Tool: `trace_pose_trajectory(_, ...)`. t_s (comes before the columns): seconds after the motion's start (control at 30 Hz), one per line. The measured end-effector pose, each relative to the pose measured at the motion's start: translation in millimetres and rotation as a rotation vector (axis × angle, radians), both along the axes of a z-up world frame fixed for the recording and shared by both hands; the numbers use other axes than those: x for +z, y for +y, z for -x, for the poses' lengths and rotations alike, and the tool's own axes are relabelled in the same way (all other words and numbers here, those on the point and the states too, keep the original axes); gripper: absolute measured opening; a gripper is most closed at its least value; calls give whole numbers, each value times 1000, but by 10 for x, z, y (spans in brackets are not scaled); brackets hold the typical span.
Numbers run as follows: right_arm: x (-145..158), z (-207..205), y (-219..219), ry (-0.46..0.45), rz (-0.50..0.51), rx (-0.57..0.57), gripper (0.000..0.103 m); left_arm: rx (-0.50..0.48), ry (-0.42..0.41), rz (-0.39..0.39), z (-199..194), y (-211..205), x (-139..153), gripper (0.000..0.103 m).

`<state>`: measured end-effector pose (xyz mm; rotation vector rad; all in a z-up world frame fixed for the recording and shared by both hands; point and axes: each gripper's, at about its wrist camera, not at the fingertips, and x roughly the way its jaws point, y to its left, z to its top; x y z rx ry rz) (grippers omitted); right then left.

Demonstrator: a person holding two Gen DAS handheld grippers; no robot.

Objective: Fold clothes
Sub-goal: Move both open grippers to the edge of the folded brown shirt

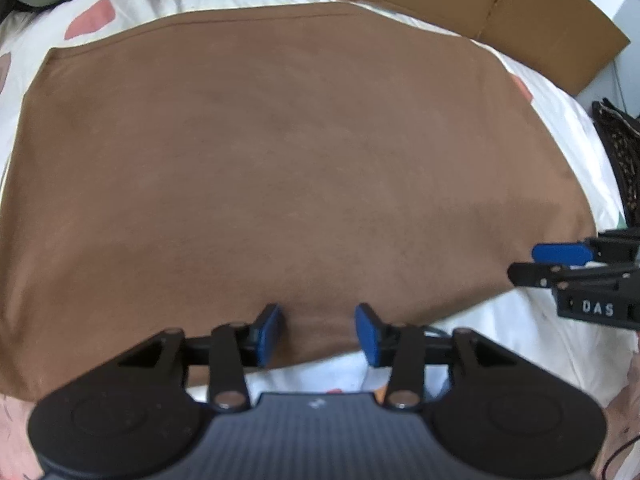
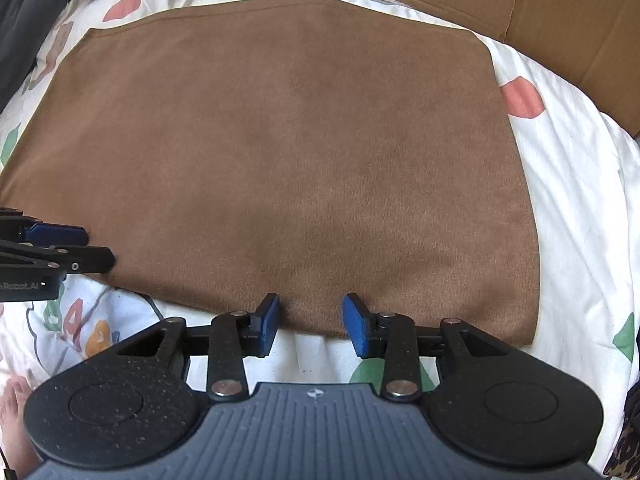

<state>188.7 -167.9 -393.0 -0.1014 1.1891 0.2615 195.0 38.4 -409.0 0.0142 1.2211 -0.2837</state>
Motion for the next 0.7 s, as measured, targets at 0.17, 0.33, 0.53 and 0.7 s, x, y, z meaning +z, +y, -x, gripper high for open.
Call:
trace_pose_trajectory(0.17,114,21,-93,-17,-73,-30,56,-14,-36,72,101,-71,179,47)
trace_pose_trajectory(0.33,132,73,-107,-29,-82,-32,56,-34,-51,101,146,-192,209,44)
trace_pose_trajectory(0.53,189,64,-21,-64,-83,-30,56,-53,-33,106,108,-322,122,14)
trace_pose_trajectory(0.7,178,95,224,-71,-76,27,52,14,26,113,44,-310,-122,14)
